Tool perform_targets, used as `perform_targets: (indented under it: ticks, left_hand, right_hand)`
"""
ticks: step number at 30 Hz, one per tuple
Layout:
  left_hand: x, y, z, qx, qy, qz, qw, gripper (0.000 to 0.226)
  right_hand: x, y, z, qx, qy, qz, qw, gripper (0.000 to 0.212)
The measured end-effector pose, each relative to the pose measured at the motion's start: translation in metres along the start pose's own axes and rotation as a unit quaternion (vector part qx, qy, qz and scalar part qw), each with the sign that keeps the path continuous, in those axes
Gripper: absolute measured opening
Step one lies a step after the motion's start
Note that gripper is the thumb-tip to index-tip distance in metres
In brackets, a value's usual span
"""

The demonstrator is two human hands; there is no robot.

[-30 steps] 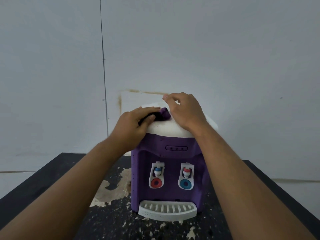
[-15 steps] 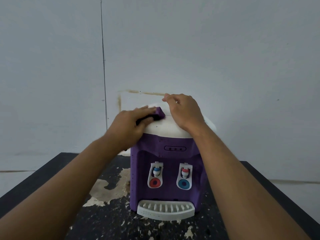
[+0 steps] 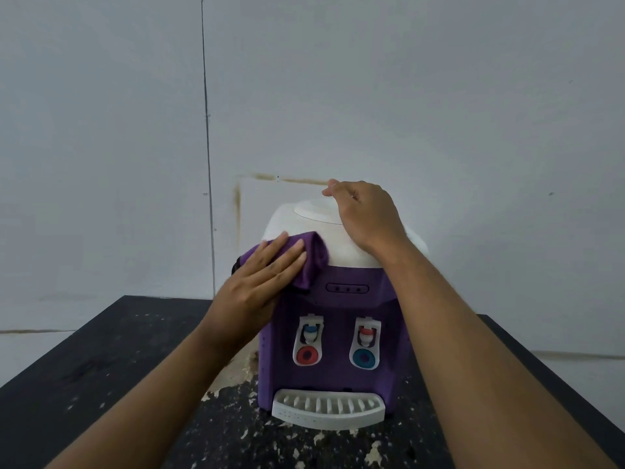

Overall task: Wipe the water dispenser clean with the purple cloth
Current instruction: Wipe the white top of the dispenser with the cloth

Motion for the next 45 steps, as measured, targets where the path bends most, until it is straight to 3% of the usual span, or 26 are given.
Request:
perform_targets:
  ticks: [4, 6, 9, 11, 19, 23, 28, 32, 34, 37, 41, 45]
  left_hand:
    - [0.006, -0.003, 0.006, -0.058, -0.117, 0.046, 0.99, 0.045]
    - [-0.005, 0.001, -0.003, -0.065, -0.133, 0.051, 0.988, 0.051]
    - [-0.028, 0.017, -0.004, -0.013, -0.003, 0.001, 1.0, 0.056]
    - [-0.024, 0.019, 0.003, 0.002, 0.037, -0.028, 0.999, 0.053]
    - [0.003, -0.006, -0.016, -0.032, -0.174, 0.035, 0.984, 0.051]
    - [0.011, -0.014, -0.063, 0.04, -0.253, 0.058, 0.965, 0.041]
    - [0.052, 0.005, -0.1, 0.183, -0.376, 0.102, 0.903, 0.031]
    - [0.085, 0.016, -0.105, 0.197, -0.476, 0.169, 0.841, 0.032]
    - [0.093, 0.018, -0.106, 0.19, -0.49, 0.191, 0.829, 0.03]
    - [0.086, 0.012, -0.108, 0.16, -0.451, 0.177, 0.86, 0.025]
    - [0.054, 0.008, -0.097, 0.163, -0.343, 0.121, 0.917, 0.037]
    - [0.053, 0.007, -0.082, 0.151, -0.332, 0.167, 0.916, 0.041]
  right_hand:
    - [-0.001, 0.001, -0.001, 0.004, 0.001, 0.002, 1.0, 0.051]
    - [-0.002, 0.001, -0.001, 0.0, 0.001, 0.003, 1.0, 0.05]
    - [-0.002, 0.001, -0.002, -0.007, -0.002, 0.004, 1.0, 0.05]
    - [-0.001, 0.0, -0.002, -0.008, -0.006, 0.007, 1.0, 0.05]
    - [-0.003, 0.002, -0.002, 0.0, 0.007, 0.002, 1.0, 0.05]
    - [-0.002, 0.002, -0.001, -0.002, 0.01, 0.0, 1.0, 0.051]
    - [0.0, 0.001, 0.0, 0.004, 0.002, 0.008, 1.0, 0.053]
    - [0.0, 0.003, 0.0, 0.009, 0.0, 0.016, 1.0, 0.054]
    - [-0.001, 0.003, -0.001, 0.01, 0.002, 0.019, 1.0, 0.053]
    - [-0.002, 0.003, -0.001, 0.013, 0.003, 0.022, 1.0, 0.052]
    - [-0.002, 0.002, 0.001, 0.001, 0.004, 0.022, 1.0, 0.052]
    - [-0.001, 0.001, 0.002, -0.006, 0.004, 0.022, 1.0, 0.052]
Point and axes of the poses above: each hand's wrist, its own z-axis away from the middle knuckle, its own y-axis out of the palm, x = y × z, the point moved 8 cm from there along -z, towards the middle knuckle, and after that the axes turned 14 degrees about -y, right-handed, at the moved point
